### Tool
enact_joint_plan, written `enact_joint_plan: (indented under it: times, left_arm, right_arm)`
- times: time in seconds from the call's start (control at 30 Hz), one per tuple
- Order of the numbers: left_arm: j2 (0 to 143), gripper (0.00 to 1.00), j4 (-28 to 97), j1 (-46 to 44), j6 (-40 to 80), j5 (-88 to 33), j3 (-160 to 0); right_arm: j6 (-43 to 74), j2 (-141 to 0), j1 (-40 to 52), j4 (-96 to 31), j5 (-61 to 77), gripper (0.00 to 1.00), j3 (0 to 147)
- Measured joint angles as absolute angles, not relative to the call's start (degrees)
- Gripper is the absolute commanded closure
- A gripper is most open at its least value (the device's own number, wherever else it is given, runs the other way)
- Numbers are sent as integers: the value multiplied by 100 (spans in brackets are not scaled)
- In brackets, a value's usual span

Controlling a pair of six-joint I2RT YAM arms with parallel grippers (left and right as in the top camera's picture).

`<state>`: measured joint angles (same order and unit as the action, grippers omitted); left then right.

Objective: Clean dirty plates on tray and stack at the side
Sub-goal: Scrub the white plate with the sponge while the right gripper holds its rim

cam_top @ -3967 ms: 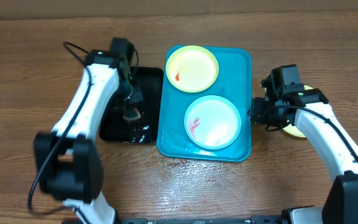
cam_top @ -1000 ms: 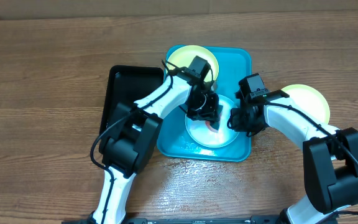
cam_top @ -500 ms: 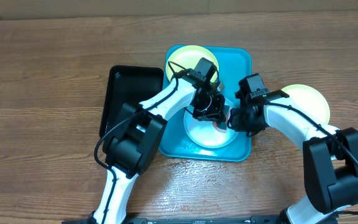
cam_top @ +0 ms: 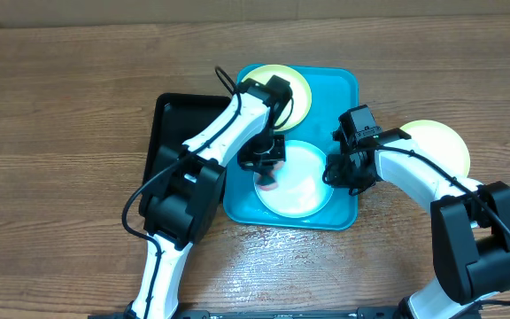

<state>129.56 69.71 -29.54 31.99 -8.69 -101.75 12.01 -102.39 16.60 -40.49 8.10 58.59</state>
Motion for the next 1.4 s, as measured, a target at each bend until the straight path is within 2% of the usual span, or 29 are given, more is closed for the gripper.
enact_joint_plan:
  times: [0.23,0.57,0.9,1.4]
  left_arm:
    - [12956,96,6987,-3015,3109,-451,-10206]
    - [12960,96,6073,-3240,2786,-1988,-10204]
    - [13032,96,6173,-3710,2816,-2502,-10193]
    - [13032,96,7522,-3632,3446,-305,-10195]
  right_arm:
    - [1199,-10239,1660,-4049,819,78,5859]
    - [1199,-10239,1660,-4060,770,78,5859]
    - [1199,-10239,1658,-4060,762,78,5859]
    - [1201,-10239,1660,-4058,755,78,5859]
